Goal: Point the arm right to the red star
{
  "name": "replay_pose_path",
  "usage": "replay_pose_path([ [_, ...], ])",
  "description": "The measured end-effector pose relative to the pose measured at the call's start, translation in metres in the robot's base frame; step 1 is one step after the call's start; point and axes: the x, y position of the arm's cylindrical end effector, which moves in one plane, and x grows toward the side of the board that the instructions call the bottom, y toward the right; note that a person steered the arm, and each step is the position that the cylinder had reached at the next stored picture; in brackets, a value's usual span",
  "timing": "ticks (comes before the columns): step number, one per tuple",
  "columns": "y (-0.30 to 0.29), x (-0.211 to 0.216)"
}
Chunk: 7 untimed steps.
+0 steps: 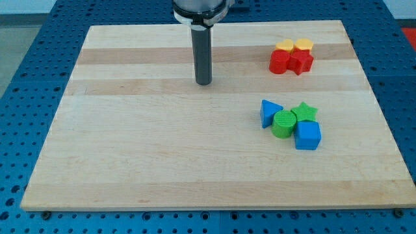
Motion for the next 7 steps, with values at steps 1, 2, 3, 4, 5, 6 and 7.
replay_pose_path([
  [1, 0.066, 0.000],
  [2, 0.100, 0.000],
  [3, 0.132, 0.008],
  [4, 0.155, 0.008],
  [5, 0.191, 0.008],
  [6, 0.193, 0.007],
  [7, 0.245, 0.007],
])
